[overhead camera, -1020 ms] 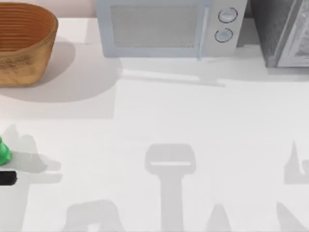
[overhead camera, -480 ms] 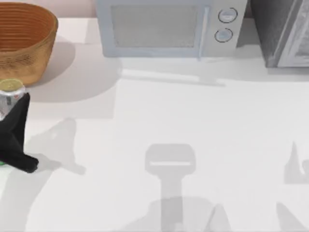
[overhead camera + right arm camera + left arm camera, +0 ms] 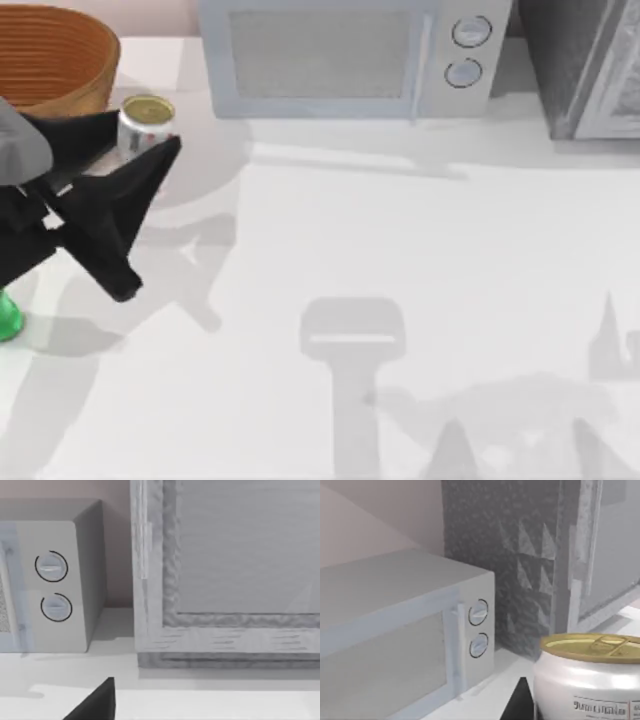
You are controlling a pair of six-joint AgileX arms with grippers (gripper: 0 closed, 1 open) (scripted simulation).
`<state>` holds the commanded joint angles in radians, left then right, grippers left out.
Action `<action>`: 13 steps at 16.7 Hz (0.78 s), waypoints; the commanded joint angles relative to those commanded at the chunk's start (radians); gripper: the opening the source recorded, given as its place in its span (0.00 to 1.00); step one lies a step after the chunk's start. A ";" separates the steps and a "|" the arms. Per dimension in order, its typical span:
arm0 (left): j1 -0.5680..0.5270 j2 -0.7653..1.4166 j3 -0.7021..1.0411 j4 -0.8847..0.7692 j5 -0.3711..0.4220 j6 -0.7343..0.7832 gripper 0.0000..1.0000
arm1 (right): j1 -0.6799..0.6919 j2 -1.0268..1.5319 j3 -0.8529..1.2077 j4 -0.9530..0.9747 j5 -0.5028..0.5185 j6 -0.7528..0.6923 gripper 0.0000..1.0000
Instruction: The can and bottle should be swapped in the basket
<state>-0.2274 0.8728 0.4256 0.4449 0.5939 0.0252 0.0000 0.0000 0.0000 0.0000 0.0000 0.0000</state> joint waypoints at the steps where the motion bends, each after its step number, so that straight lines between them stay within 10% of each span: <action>1: -0.013 0.058 0.023 0.028 0.033 -0.002 0.00 | 0.000 0.000 0.000 0.000 0.000 0.000 1.00; 13: -0.131 0.756 0.278 0.373 0.356 -0.044 0.00 | 0.000 0.000 0.000 0.000 0.000 0.000 1.00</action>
<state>-0.3586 1.6291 0.7033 0.8180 0.9504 -0.0188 0.0000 0.0000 0.0000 0.0000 0.0000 0.0000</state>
